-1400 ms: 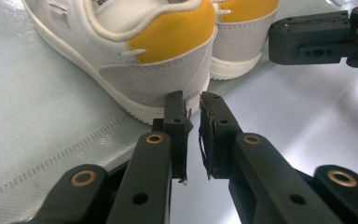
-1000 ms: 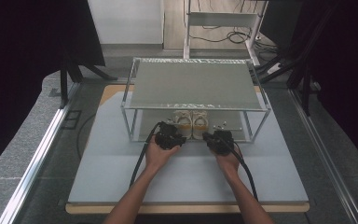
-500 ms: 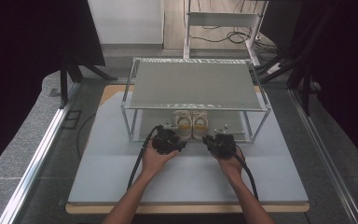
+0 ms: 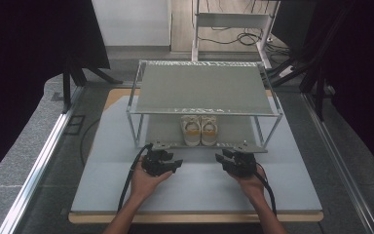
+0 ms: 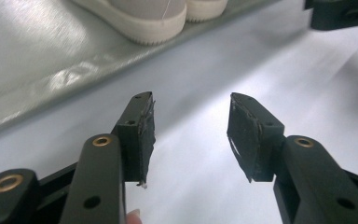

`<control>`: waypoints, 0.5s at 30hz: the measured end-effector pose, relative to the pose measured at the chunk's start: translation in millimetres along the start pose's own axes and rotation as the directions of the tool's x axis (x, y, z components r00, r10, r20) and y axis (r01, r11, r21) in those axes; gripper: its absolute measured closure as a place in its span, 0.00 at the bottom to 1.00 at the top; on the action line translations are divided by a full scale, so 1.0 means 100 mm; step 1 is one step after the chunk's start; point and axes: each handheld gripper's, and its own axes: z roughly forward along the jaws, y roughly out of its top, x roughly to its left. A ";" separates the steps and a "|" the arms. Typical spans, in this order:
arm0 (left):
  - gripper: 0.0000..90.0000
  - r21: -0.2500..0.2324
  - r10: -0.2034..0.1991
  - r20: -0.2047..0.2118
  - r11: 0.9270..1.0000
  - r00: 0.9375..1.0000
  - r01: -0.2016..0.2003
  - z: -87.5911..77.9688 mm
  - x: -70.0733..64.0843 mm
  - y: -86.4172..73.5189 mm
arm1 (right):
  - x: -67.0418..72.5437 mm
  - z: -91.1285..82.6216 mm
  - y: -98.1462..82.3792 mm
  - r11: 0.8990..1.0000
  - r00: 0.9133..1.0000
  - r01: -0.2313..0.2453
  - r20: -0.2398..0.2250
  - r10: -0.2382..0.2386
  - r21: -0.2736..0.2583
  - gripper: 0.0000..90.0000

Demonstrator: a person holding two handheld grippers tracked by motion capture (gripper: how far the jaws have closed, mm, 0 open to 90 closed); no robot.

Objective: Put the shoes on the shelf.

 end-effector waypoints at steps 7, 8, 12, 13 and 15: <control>0.53 -0.003 0.009 -0.008 1.000 1.000 -0.009 -0.15 0.02 -0.17 | -0.05 -0.22 -0.15 1.000 1.000 0.002 0.013 -0.002 -0.001 0.65; 0.53 -0.003 0.010 -0.006 1.000 1.000 -0.010 -0.17 0.02 -0.19 | -0.06 -0.25 -0.16 1.000 1.000 0.003 0.019 -0.002 -0.001 0.65; 0.53 0.003 0.021 -0.028 1.000 0.999 -0.021 -0.26 0.04 -0.28 | -0.12 -0.40 -0.24 1.000 1.000 -0.005 0.020 0.005 -0.005 0.64; 0.52 0.005 0.024 -0.034 1.000 0.999 -0.024 -0.28 0.05 -0.29 | -0.14 -0.44 -0.27 1.000 1.000 -0.010 0.021 0.010 -0.005 0.64; 0.51 0.002 0.026 -0.047 1.000 0.999 -0.026 -0.33 0.08 -0.32 | -0.19 -0.50 -0.31 0.999 0.999 -0.030 0.026 0.031 -0.012 0.64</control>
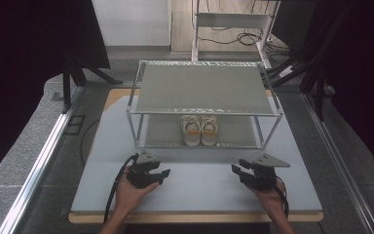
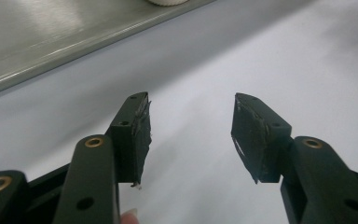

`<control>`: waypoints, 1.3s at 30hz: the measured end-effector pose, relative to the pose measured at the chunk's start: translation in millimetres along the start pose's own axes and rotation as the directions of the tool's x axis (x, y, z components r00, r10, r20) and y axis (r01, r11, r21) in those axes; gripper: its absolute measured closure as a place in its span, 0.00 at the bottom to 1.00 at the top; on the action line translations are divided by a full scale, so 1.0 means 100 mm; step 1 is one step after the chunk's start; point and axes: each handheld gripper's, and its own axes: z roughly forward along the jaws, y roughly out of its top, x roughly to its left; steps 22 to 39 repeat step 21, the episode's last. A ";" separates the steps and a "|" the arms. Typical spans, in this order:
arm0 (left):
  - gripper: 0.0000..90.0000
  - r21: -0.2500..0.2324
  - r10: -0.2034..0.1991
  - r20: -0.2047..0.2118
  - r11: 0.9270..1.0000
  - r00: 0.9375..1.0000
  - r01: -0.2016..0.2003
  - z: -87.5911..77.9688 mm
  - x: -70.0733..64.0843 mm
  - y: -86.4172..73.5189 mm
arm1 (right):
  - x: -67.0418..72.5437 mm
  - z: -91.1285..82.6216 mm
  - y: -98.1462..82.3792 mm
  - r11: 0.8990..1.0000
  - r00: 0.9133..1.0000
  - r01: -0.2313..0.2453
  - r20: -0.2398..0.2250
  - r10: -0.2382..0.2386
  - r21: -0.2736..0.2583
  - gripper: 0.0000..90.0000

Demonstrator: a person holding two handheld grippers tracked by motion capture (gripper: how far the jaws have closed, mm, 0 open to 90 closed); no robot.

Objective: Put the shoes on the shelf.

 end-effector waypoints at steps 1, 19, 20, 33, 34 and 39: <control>0.51 0.000 -0.001 -0.002 1.000 1.000 0.001 -0.03 0.02 -0.01 | -0.03 -0.03 -0.01 1.000 1.000 -0.013 0.001 0.013 -0.004 0.64; 0.50 -0.034 -0.056 -0.042 0.998 0.998 0.055 -0.22 0.29 -0.08 | -0.14 -0.08 -0.02 0.999 1.000 -0.029 0.007 0.029 -0.024 0.62; 0.50 -0.034 -0.055 -0.040 0.998 0.998 0.054 -0.22 0.29 -0.07 | -0.14 -0.08 -0.02 0.999 0.999 -0.031 0.009 0.032 -0.027 0.62; 0.50 -0.037 -0.059 -0.036 0.998 0.998 0.058 -0.22 0.29 -0.07 | -0.14 -0.09 -0.02 0.999 0.999 -0.034 0.007 0.035 -0.025 0.62; 0.50 -0.037 -0.059 -0.036 0.998 0.998 0.058 -0.22 0.29 -0.07 | -0.14 -0.09 -0.02 0.999 0.999 -0.034 0.007 0.035 -0.025 0.62; 0.50 -0.037 -0.059 -0.036 0.998 0.998 0.058 -0.22 0.29 -0.07 | -0.14 -0.09 -0.02 0.999 0.999 -0.034 0.007 0.035 -0.025 0.62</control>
